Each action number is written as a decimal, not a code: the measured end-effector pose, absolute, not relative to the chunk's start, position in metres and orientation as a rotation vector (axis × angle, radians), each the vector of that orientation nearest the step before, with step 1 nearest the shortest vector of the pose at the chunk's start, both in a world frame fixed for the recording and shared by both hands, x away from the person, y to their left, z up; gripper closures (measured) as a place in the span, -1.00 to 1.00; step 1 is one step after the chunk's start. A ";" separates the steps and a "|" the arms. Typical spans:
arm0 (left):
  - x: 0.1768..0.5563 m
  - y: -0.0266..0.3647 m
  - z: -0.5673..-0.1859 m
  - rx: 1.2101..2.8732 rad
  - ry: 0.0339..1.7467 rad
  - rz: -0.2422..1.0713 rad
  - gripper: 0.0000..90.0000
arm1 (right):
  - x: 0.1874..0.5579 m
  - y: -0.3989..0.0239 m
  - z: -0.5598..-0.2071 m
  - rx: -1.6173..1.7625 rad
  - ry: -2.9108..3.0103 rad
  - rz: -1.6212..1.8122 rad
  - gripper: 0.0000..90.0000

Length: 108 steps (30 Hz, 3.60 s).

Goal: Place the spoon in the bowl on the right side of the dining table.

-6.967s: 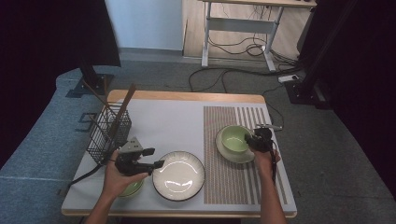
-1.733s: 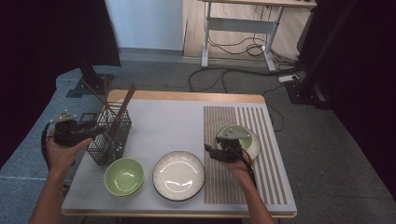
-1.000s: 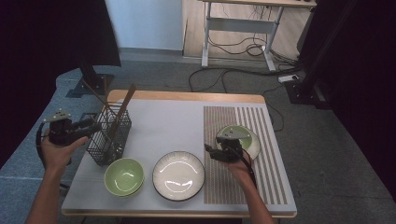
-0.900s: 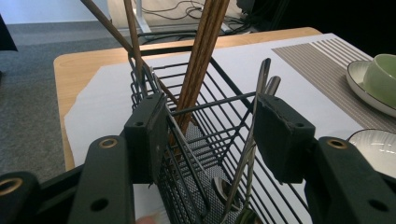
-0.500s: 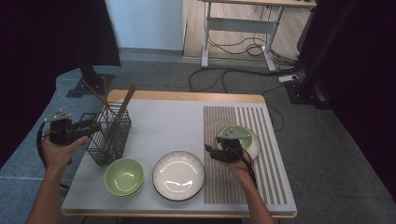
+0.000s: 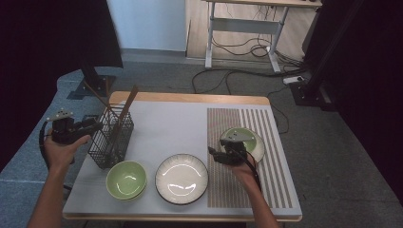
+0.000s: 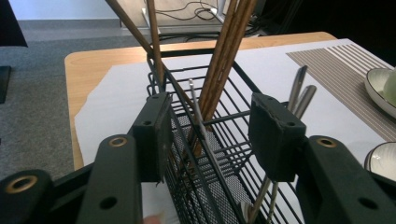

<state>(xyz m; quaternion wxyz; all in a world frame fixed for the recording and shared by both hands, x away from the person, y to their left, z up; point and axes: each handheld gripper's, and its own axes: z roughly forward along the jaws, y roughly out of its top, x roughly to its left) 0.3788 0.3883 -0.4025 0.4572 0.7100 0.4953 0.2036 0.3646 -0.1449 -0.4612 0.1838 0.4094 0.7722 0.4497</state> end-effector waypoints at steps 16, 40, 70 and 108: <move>0.385 0.388 -0.400 1.760 1.238 0.505 0.59 | 0.364 -0.144 -0.462 1.152 2.181 1.257 -0.14; 0.370 0.390 -0.381 1.700 1.180 0.556 0.99 | 0.364 -0.145 -0.462 1.147 2.176 1.252 -0.14; 0.348 0.402 -0.352 1.633 1.136 0.630 0.99 | 0.362 -0.146 -0.460 1.149 2.162 1.259 -0.15; 0.332 0.402 -0.324 1.593 1.048 0.598 0.99 | 0.361 -0.145 -0.460 1.144 2.168 1.255 -0.15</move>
